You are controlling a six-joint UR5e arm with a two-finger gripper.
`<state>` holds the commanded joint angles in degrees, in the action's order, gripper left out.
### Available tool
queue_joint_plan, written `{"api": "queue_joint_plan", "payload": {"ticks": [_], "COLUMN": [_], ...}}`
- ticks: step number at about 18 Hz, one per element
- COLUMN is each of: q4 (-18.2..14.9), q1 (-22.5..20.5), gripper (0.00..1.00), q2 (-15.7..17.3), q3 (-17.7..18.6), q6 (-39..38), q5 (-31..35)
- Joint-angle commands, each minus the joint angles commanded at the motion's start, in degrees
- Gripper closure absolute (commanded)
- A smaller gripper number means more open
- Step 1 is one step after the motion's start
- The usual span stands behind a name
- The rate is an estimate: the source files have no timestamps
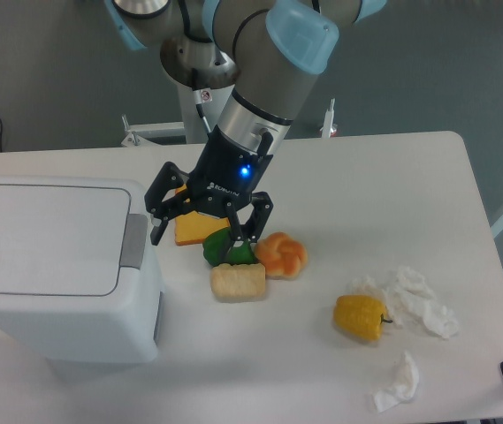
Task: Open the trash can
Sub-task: 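Lower the gripper fingers onto the lid edge beside the grey latch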
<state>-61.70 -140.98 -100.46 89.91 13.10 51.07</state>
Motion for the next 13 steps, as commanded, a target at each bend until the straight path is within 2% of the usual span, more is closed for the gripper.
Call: {"api": "queue_joint_plan", "payload": {"ticks": [13], "q4": [-0.09], "q1": [0.71], "gripper": [0.0], "q2": [-0.88], "q3": [0.18], "q6": [0.0], "q5": [0.17]}}
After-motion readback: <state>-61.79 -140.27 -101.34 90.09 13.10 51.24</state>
